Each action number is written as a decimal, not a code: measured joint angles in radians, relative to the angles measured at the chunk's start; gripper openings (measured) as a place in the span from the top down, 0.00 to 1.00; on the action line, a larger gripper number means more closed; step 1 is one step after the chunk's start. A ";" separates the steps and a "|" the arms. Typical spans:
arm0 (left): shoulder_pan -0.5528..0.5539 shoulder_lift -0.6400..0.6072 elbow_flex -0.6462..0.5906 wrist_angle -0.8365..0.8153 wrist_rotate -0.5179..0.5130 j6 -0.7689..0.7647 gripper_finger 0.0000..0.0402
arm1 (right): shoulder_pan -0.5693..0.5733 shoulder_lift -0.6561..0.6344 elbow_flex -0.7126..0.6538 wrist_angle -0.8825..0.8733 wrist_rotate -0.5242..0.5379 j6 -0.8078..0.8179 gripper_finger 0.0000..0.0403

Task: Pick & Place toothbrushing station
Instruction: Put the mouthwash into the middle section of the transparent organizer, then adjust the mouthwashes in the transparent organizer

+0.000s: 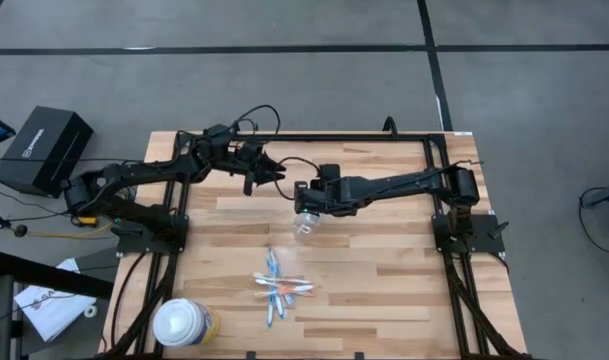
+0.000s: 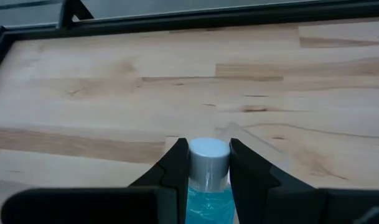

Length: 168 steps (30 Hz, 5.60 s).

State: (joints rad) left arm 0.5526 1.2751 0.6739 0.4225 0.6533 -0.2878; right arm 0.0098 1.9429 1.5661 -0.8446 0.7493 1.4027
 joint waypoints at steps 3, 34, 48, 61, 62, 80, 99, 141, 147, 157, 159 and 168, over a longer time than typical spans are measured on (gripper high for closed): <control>0.005 0.000 0.000 0.003 0.000 0.012 0.65 | -0.002 0.000 -0.030 0.033 0.008 -0.007 0.81; 0.005 0.000 0.000 0.013 0.001 0.075 0.65 | 0.024 0.026 -0.068 0.130 0.110 -0.076 0.81; 0.005 0.000 0.000 0.013 0.001 0.100 0.65 | 0.055 0.026 -0.069 0.134 0.149 -0.076 0.82; 0.065 -0.003 -0.001 0.080 0.003 0.080 0.65 | 0.078 -0.002 -0.058 0.129 0.238 -0.086 0.85; 0.080 -0.009 -0.001 0.093 0.002 0.068 0.65 | 0.076 -0.007 -0.048 0.128 0.250 -0.109 0.85; 0.191 0.002 -0.001 -0.130 0.027 0.003 0.84 | 0.037 -0.291 0.130 0.136 0.281 -0.524 0.85; 0.068 0.264 0.063 -0.102 -0.010 0.050 0.99 | 0.076 -0.372 0.141 0.128 0.165 -0.553 1.00; -0.025 0.525 0.244 -0.105 -0.071 0.017 1.00 | 0.083 -0.371 0.141 0.200 0.046 -0.637 1.00; -0.051 0.550 0.293 -0.103 -0.078 0.006 1.00 | 0.083 -0.371 0.141 0.203 0.034 -0.644 1.00; -0.119 0.554 0.301 -0.104 -0.054 -0.011 1.00 | 0.095 -0.371 0.141 0.203 0.029 -0.644 1.00; -0.127 0.554 0.301 -0.104 -0.055 -0.016 1.00 | 0.096 -0.371 0.141 0.203 0.029 -0.644 1.00; -0.083 0.546 0.301 -0.072 -0.062 -0.035 1.00 | 0.108 -0.370 0.141 0.225 0.029 -0.651 1.00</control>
State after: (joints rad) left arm 0.4693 1.8208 0.9752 0.3501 0.5911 -0.3233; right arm 0.1175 1.5726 1.7069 -0.6196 0.7784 0.7522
